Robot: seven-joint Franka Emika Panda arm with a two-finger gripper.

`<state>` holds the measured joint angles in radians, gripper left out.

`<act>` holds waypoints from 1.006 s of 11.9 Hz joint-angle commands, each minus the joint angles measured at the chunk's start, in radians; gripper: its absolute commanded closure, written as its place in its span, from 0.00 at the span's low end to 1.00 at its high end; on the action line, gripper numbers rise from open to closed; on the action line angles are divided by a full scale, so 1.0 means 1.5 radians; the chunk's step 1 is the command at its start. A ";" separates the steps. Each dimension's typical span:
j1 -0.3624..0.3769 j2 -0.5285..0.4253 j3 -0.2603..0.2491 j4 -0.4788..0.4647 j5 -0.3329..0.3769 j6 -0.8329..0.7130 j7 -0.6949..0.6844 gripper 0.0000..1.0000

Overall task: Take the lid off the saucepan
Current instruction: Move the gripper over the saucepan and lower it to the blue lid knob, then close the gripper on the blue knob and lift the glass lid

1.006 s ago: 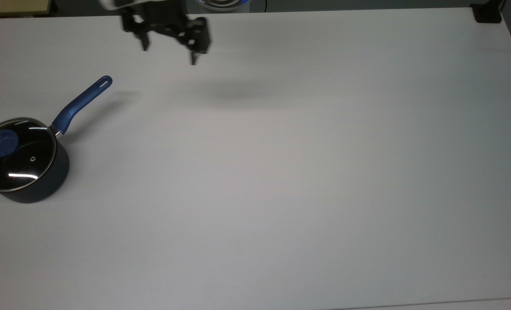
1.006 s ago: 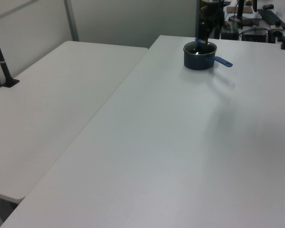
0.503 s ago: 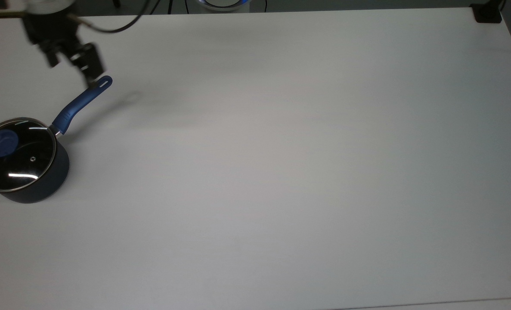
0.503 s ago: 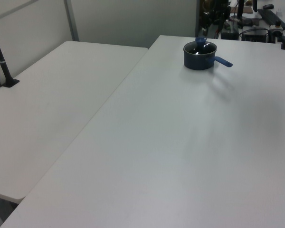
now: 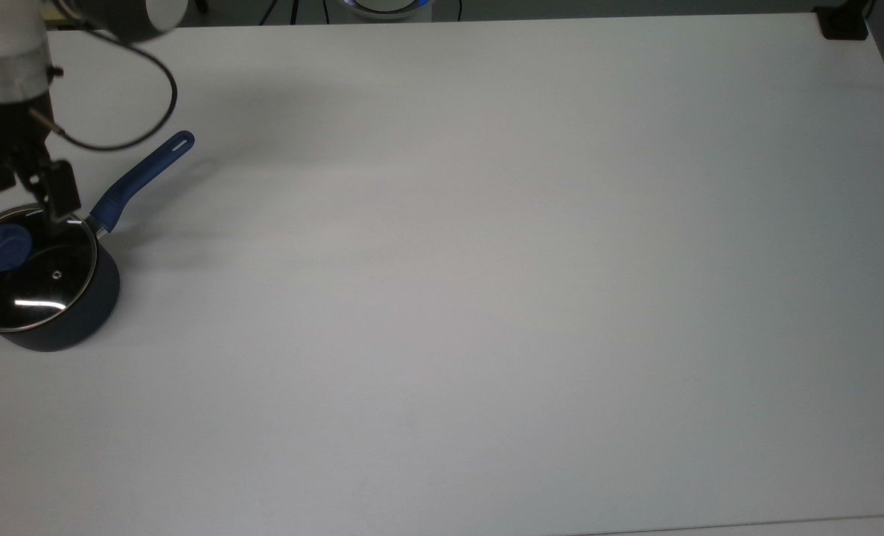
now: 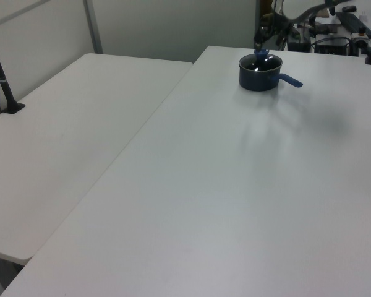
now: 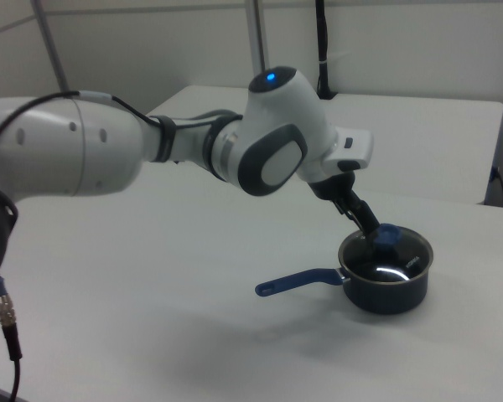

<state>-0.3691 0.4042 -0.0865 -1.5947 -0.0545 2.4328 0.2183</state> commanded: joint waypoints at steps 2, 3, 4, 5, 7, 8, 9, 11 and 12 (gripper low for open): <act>-0.012 0.040 0.001 0.015 0.010 0.074 0.003 0.00; -0.018 0.043 0.001 0.014 0.010 0.090 0.003 0.00; -0.023 0.050 0.001 0.014 0.011 0.111 0.004 0.00; -0.024 0.055 0.001 0.014 0.013 0.129 0.004 0.00; -0.027 0.066 0.001 0.014 0.012 0.146 0.004 0.00; -0.027 0.066 0.001 0.012 0.011 0.147 0.003 0.01; -0.027 0.066 0.001 0.010 0.011 0.147 0.003 0.05; -0.027 0.067 0.001 0.010 0.011 0.148 0.002 0.13; -0.027 0.067 0.001 0.010 0.009 0.148 0.002 0.19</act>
<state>-0.4074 0.5027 -0.0865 -1.5816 -0.0520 2.6353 0.2202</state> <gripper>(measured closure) 0.115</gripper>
